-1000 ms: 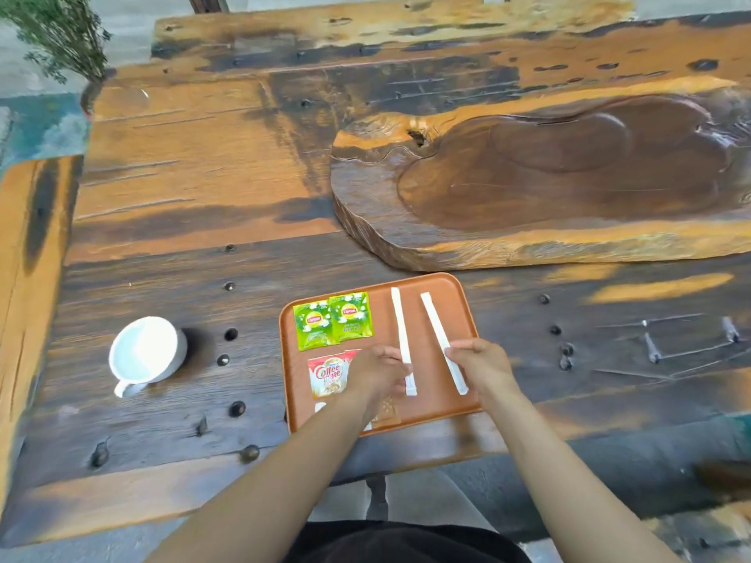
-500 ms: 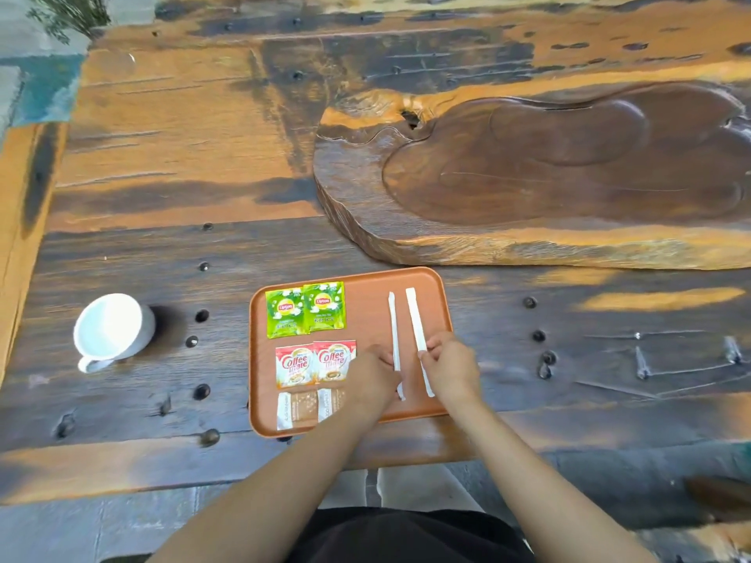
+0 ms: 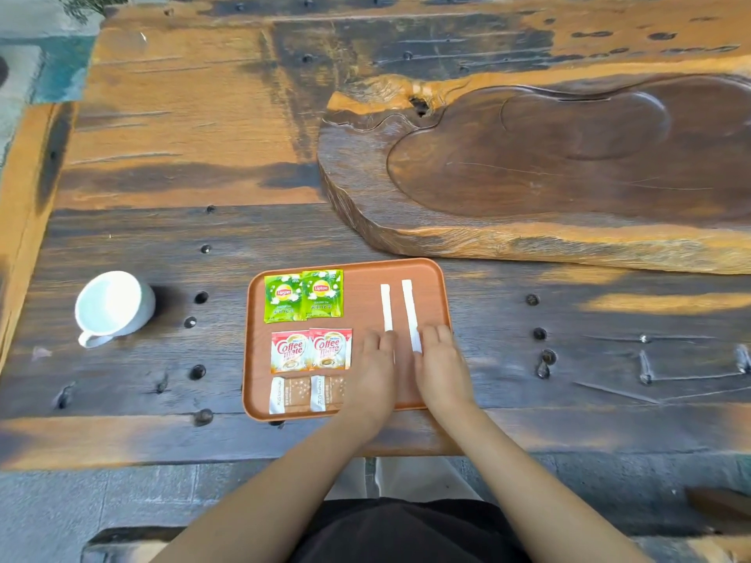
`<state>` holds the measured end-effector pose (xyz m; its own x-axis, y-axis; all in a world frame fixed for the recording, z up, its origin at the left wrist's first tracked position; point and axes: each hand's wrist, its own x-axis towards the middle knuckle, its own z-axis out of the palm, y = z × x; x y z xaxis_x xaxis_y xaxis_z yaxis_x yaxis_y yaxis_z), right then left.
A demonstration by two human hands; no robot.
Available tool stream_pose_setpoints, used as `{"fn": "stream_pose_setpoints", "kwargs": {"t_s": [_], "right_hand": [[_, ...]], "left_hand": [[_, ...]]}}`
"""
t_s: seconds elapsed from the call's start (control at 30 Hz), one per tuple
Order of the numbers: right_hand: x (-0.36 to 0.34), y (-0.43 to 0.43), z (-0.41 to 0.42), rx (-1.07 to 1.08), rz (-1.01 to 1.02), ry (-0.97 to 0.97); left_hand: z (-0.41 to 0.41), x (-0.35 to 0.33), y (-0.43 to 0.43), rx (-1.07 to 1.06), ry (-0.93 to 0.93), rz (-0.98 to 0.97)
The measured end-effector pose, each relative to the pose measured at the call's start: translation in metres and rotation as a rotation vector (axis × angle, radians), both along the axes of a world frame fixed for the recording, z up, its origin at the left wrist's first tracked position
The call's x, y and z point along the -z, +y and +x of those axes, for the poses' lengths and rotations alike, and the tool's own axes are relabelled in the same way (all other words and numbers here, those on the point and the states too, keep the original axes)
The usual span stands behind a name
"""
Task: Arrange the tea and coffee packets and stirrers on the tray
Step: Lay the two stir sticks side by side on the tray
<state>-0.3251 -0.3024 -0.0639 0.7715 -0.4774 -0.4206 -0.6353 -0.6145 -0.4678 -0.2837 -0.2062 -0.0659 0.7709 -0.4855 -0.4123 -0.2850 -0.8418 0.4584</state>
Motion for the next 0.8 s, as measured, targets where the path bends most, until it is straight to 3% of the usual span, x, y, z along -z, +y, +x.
{"fn": "stream_pose_setpoints", "kwargs": {"t_s": [0.8], "right_hand": [[0.0053,-0.0032,-0.0069,-0.001,-0.045,-0.025]], "left_hand": [[0.0006,-0.0044,-0.0059,-0.214,0.076,-0.043]]}}
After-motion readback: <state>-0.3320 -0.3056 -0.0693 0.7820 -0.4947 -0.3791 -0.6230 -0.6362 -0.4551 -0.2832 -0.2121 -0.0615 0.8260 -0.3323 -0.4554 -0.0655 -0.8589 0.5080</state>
